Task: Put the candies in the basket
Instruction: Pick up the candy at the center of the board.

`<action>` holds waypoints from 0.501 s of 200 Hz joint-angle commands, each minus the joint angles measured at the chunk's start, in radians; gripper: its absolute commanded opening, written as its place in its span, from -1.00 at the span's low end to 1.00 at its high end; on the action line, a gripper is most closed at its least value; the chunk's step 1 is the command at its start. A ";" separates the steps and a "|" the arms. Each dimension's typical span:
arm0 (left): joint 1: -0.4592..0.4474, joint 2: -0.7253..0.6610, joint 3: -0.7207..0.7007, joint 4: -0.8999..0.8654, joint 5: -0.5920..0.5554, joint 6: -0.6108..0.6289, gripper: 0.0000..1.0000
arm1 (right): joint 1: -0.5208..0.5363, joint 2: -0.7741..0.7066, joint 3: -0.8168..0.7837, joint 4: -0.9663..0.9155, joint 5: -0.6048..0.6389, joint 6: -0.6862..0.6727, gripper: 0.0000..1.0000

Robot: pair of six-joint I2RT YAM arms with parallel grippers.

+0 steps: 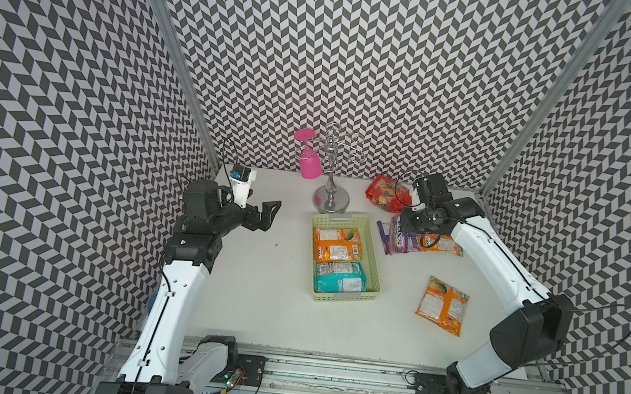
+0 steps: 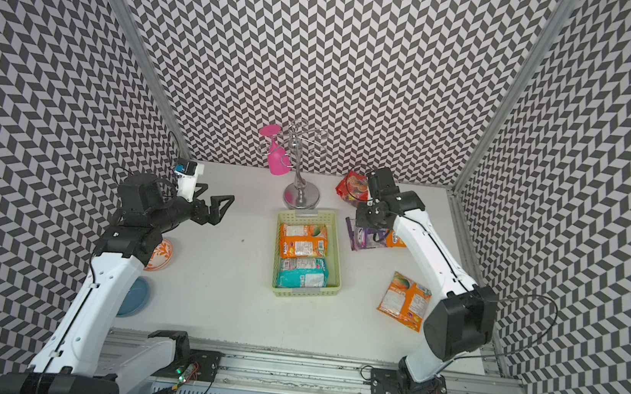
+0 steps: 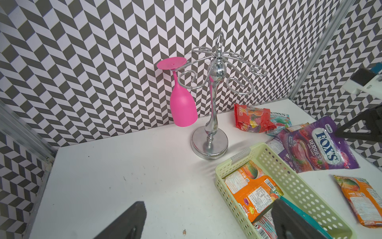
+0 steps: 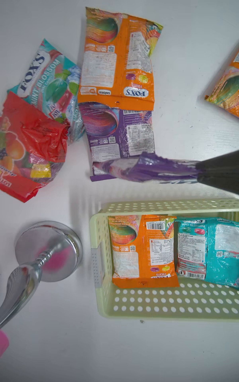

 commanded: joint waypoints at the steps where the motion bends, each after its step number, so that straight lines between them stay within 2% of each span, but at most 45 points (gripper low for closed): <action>1: 0.008 -0.009 -0.004 0.013 0.016 0.003 0.98 | -0.002 -0.042 0.058 0.001 -0.044 -0.068 -1.00; 68: 0.009 -0.014 -0.026 0.029 0.025 0.001 0.98 | 0.016 0.020 0.230 0.005 -0.170 -0.055 -1.00; 100: 0.014 -0.012 -0.012 0.019 0.014 0.003 0.98 | 0.029 0.052 0.293 -0.003 -0.292 -0.015 -1.00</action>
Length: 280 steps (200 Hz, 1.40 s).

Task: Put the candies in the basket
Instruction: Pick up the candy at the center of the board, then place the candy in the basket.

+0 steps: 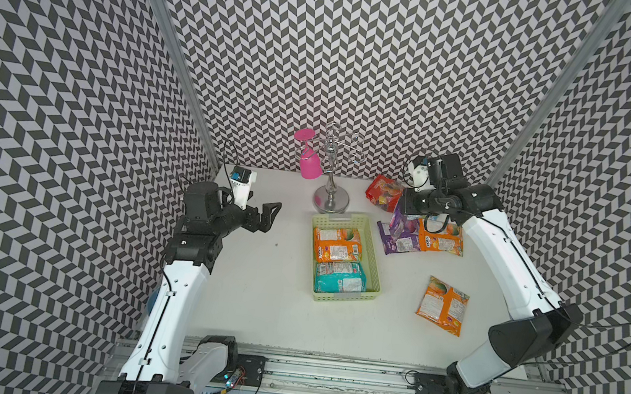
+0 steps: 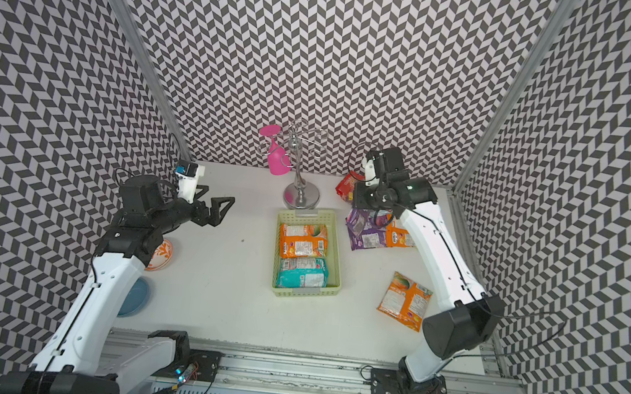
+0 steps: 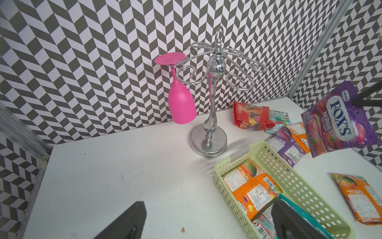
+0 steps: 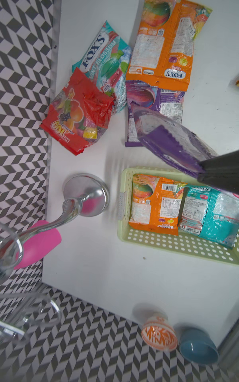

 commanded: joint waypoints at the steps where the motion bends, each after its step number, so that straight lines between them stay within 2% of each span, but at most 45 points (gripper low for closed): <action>1: 0.008 -0.012 0.002 0.013 0.005 0.003 0.98 | 0.019 0.028 0.045 0.036 -0.123 0.027 -1.00; 44: 0.010 -0.003 0.007 0.012 0.006 -0.002 0.98 | 0.054 0.054 0.064 0.046 -0.228 0.038 -1.00; 80: 0.010 0.005 0.011 0.013 0.015 -0.007 0.98 | 0.096 0.097 0.072 0.058 -0.257 0.033 -1.00; 168: 0.008 0.005 0.010 0.012 0.002 -0.005 0.98 | 0.116 0.230 0.048 0.020 -0.036 -0.015 -1.00; 222: 0.013 0.001 0.008 0.015 0.005 -0.004 0.98 | 0.120 0.290 0.077 -0.002 -0.011 -0.012 -1.00; 254: 0.014 0.004 -0.001 0.025 0.014 -0.009 0.98 | 0.121 0.265 0.099 0.002 0.029 -0.017 -1.00; 280: 0.013 0.002 -0.016 0.040 0.019 -0.013 0.98 | 0.138 0.291 0.080 0.037 0.004 -0.011 -1.00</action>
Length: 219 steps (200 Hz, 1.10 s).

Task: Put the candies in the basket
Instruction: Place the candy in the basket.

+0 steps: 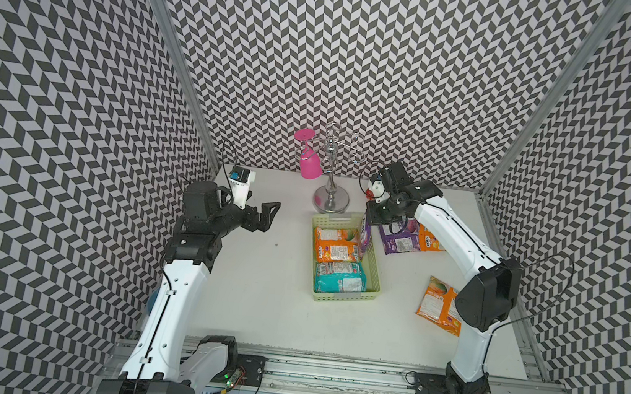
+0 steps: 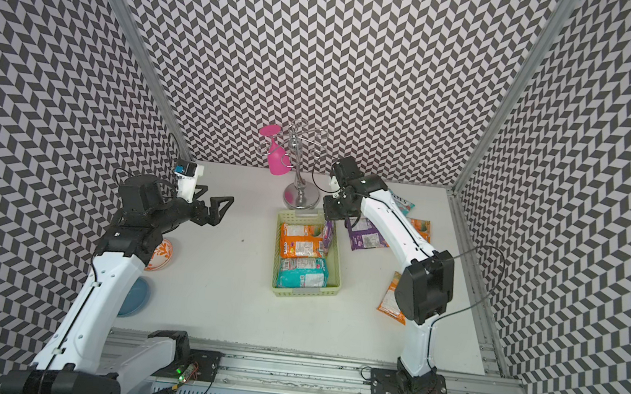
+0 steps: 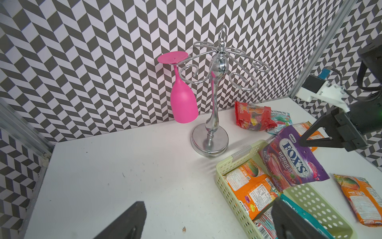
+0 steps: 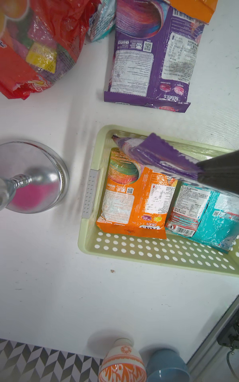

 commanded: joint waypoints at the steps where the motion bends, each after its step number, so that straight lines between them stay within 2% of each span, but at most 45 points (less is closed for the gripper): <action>1: 0.004 -0.005 -0.015 0.040 0.016 -0.012 0.98 | 0.021 0.008 0.023 0.061 0.009 -0.002 -1.00; 35: 0.007 -0.008 -0.004 0.022 0.005 -0.005 0.98 | 0.099 0.137 0.109 0.048 -0.048 0.015 -1.00; 55: 0.007 -0.010 -0.013 0.033 0.013 -0.010 0.98 | 0.151 0.195 0.178 0.053 -0.040 0.030 -1.00; 84: 0.006 -0.011 -0.009 0.028 0.004 -0.006 0.98 | 0.180 0.240 0.208 0.069 -0.068 0.058 -0.47; 111: 0.007 -0.007 -0.008 0.026 0.008 -0.007 0.98 | 0.182 0.218 0.209 0.060 -0.043 0.061 -0.30; 147: 0.008 -0.006 -0.023 0.043 0.018 -0.013 0.98 | 0.154 0.134 0.126 0.079 0.007 0.061 -0.29; 186: 0.009 -0.009 -0.029 0.044 0.017 -0.010 0.98 | 0.116 0.034 -0.094 0.184 0.032 0.090 -0.28; 219: 0.008 -0.008 -0.024 0.044 0.019 -0.012 0.98 | 0.131 0.043 -0.176 0.255 -0.024 0.137 -0.16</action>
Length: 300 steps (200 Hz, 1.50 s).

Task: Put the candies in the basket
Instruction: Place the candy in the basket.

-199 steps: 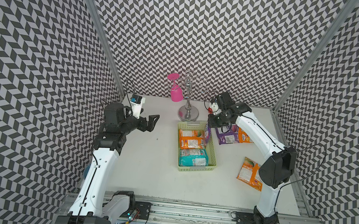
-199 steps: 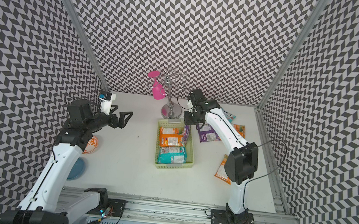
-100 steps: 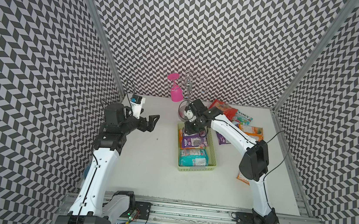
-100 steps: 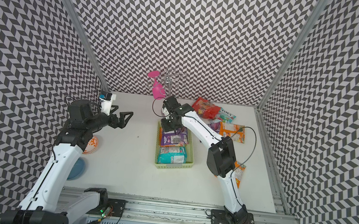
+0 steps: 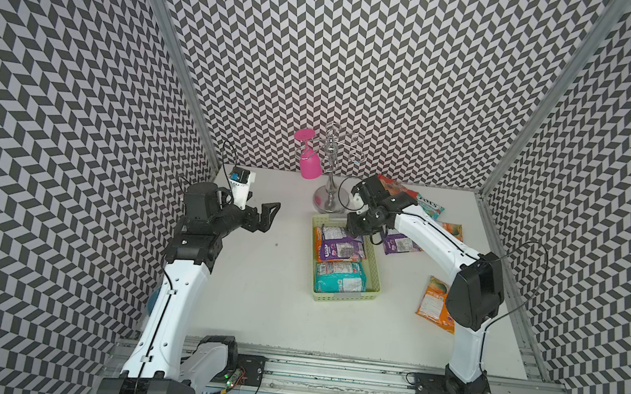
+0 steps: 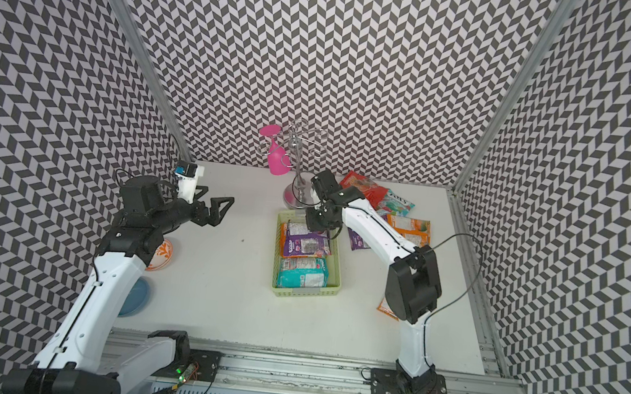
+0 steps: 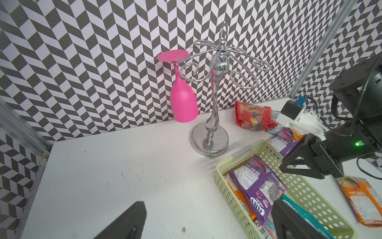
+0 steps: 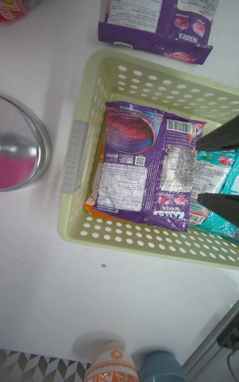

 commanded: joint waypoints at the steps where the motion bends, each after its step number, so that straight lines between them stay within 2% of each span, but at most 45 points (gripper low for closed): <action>1: 0.007 -0.010 -0.007 0.027 0.016 -0.008 0.98 | 0.023 0.001 -0.043 0.101 -0.019 0.043 -0.15; 18: 0.008 -0.009 -0.007 0.024 0.018 -0.009 0.98 | 0.033 0.032 -0.029 0.082 0.074 0.071 -0.04; 32: 0.007 -0.010 0.006 0.007 0.009 0.000 0.98 | 0.031 0.040 -0.042 0.093 0.105 0.088 0.03; 86: 0.004 -0.009 -0.002 0.011 0.011 0.002 0.98 | 0.049 0.078 -0.136 0.165 -0.016 0.104 0.17; 138: 0.002 -0.004 -0.002 0.018 0.020 -0.004 0.97 | 0.083 0.135 -0.112 0.209 -0.065 0.136 0.13; 175: 0.001 -0.004 0.003 0.011 0.016 -0.001 0.98 | 0.095 0.182 -0.014 0.190 -0.084 0.133 0.08; 198: 0.001 -0.003 0.001 0.013 0.023 -0.003 0.98 | 0.094 0.194 0.052 0.123 -0.042 0.111 0.08; 244: -0.002 -0.004 -0.005 0.015 0.023 0.001 0.98 | 0.015 0.004 0.027 0.049 0.023 0.089 0.09; 285: -0.011 0.002 -0.015 0.034 0.052 0.005 0.98 | -0.146 -0.231 -0.136 0.023 0.061 0.078 0.16; 300: -0.019 0.009 -0.004 0.026 0.060 0.007 0.98 | -0.211 -0.318 -0.221 0.024 0.072 0.080 0.30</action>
